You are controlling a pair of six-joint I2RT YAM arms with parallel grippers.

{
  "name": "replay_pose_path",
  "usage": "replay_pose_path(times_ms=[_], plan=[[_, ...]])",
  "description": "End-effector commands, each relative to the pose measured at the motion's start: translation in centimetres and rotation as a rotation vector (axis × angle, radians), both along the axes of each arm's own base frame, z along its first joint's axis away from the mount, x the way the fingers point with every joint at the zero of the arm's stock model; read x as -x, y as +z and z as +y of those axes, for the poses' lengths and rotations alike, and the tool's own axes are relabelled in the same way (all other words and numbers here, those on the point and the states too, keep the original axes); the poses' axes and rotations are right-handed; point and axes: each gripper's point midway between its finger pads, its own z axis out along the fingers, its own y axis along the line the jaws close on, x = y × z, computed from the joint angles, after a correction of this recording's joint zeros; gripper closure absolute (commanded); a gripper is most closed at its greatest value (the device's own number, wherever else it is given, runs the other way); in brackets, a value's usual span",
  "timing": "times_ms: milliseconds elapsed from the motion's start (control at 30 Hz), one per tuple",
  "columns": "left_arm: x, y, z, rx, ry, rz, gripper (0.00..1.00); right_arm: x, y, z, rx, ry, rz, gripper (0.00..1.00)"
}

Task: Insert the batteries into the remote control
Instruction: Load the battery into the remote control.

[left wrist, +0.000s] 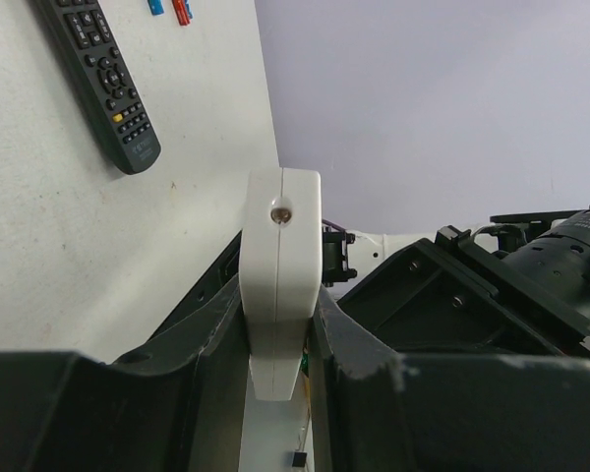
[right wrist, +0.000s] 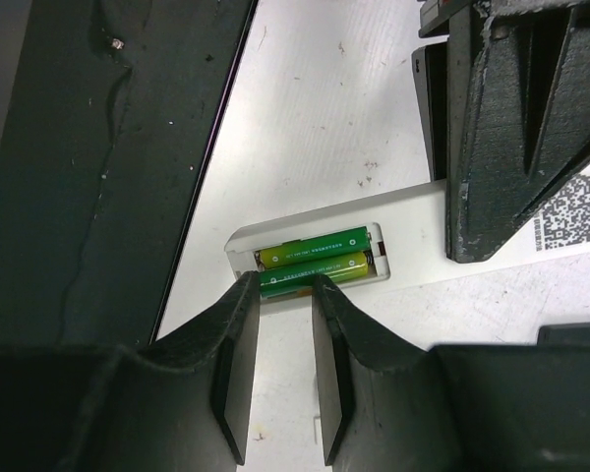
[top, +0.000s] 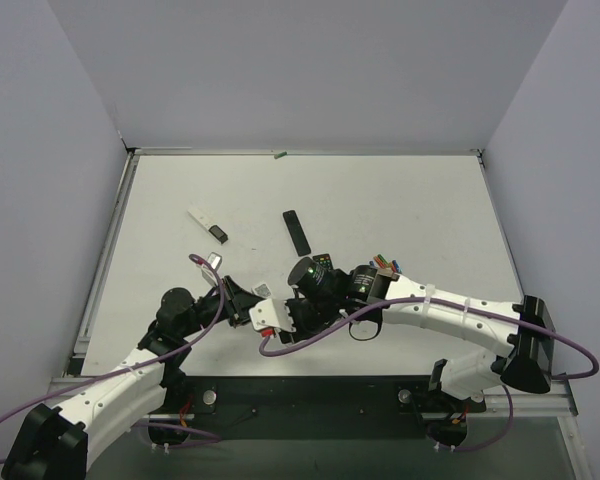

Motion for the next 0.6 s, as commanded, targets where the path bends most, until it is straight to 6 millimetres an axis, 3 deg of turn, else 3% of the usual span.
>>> replay_pose_path(times_ms=[0,400,567], plan=[[2.2,9.1,-0.3,0.237,-0.101,-0.189,1.00,-1.4,-3.2,0.2,0.066,-0.041,-0.031,0.81],[2.6,10.8,0.1,0.310,-0.099,-0.205,1.00,-2.3,-6.2,0.4,0.107,-0.093,-0.051,0.95],[2.7,11.1,0.2,0.317,-0.099,-0.206,1.00,-3.3,-6.6,0.8,0.087,-0.162,-0.076,1.00]])
